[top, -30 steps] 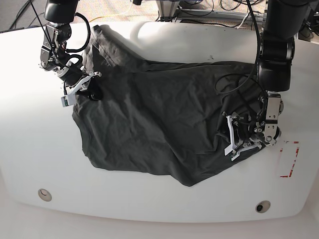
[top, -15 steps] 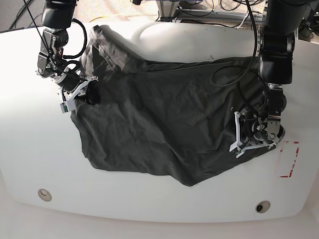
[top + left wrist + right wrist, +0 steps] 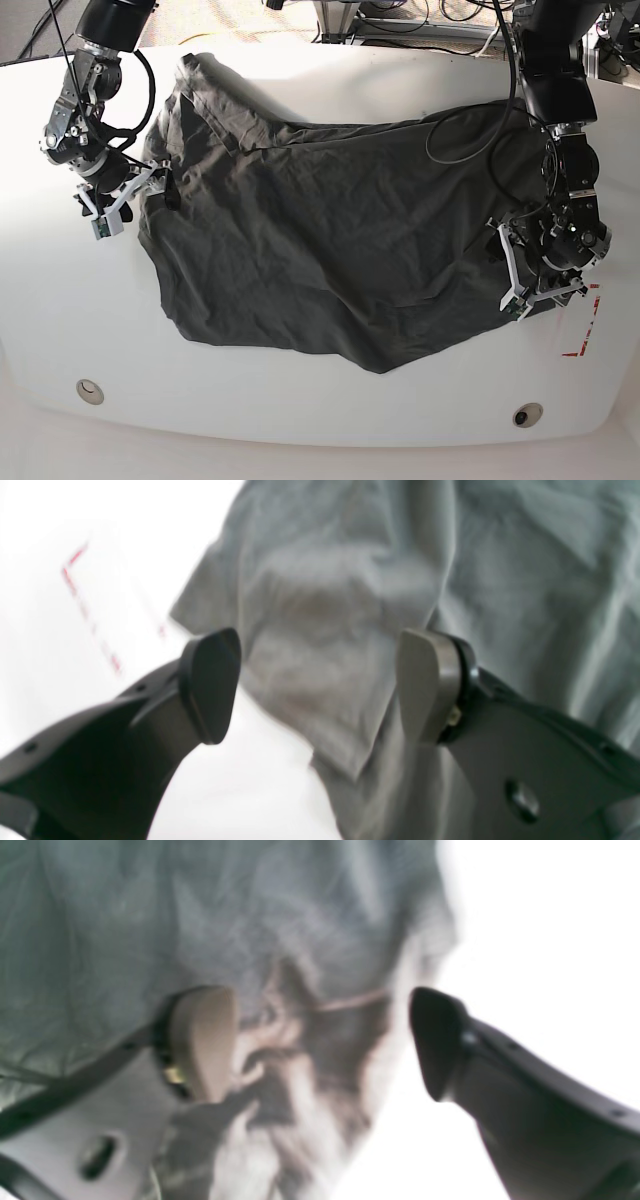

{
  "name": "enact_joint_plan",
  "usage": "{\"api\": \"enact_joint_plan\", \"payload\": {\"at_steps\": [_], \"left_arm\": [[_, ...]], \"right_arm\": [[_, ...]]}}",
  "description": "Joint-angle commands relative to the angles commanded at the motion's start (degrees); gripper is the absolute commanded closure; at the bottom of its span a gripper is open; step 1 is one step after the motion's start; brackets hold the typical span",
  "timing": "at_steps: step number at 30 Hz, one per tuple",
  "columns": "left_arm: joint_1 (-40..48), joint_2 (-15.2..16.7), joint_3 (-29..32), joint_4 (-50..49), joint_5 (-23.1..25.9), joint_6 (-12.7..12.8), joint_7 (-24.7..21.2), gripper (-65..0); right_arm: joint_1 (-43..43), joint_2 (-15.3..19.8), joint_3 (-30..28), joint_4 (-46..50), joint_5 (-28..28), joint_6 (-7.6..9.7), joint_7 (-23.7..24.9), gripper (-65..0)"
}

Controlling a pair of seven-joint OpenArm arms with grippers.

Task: Layout the t-shirt on the table in an organized manner, then fold the t-shirt properly
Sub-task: 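Move both grippers onto the shirt body and pinch the fabric, then drag the pinched fabric back toward the shirt edge with both grippers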

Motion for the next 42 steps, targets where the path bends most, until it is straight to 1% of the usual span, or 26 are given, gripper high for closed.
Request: {"api": "enact_joint_plan", "payload": {"at_steps": [2,5,8,11,13,19,22,24,27,33,38,42], "left_arm": [[2.4,-0.1,-1.6,2.5,-2.0,0.0,0.1,-46.0],[5.8,-0.2,-5.2,4.8,-5.0,0.0,0.1,-46.0],[8.2,-0.2,-8.2,6.2,-7.9,0.0,0.7,-46.0],[10.0,-0.2,-11.3,7.5,-11.2,0.0,3.6,-46.0],[10.9,-0.1,-14.9,8.1,-13.4,0.0,5.5,-46.0],[12.3,0.0,-22.5,8.1,-18.9,0.0,8.4,-46.0],[13.0,0.0,-25.6,8.2,-21.2,0.0,8.7,-46.0],[13.7,-0.1,-27.2,8.2,-22.8,0.0,9.0,-46.0],[15.0,-0.4,-28.1,8.2,-23.7,0.0,9.0,-45.8],[16.7,-0.4,-29.6,8.2,-23.7,0.0,9.0,-45.8],[18.6,-0.4,-30.5,9.7,-23.8,0.0,9.0,-45.8],[20.3,-0.2,-30.6,11.3,-24.4,0.0,9.0,-45.8]], "right_arm": [[-0.9,-0.8,1.8,2.0,0.0,0.0,-1.7,-62.5],[-2.1,-1.7,6.0,3.9,0.0,0.0,-3.8,-62.9],[-3.1,-2.5,8.4,4.3,0.1,0.0,-5.6,-63.1],[-4.0,-3.2,10.5,4.1,0.1,0.0,-7.4,-63.1],[-5.2,-3.7,12.0,4.0,0.1,0.0,-7.8,-63.1],[-6.8,-5.9,11.9,3.9,0.2,0.0,-7.9,-63.1],[-8.1,-6.8,11.6,3.9,0.2,0.0,-7.9,-63.1],[-8.5,-8.0,11.6,3.9,0.2,0.0,-7.9,-63.1],[-8.9,-9.4,11.5,3.9,0.2,0.0,-7.9,-63.1],[-9.5,-11.3,11.3,3.8,0.2,0.0,-7.9,-62.9],[-10.1,-11.8,6.9,3.8,0.2,0.0,-7.9,-62.8],[-10.1,-12.2,5.5,3.8,0.2,0.0,-7.9,-62.8]]}}
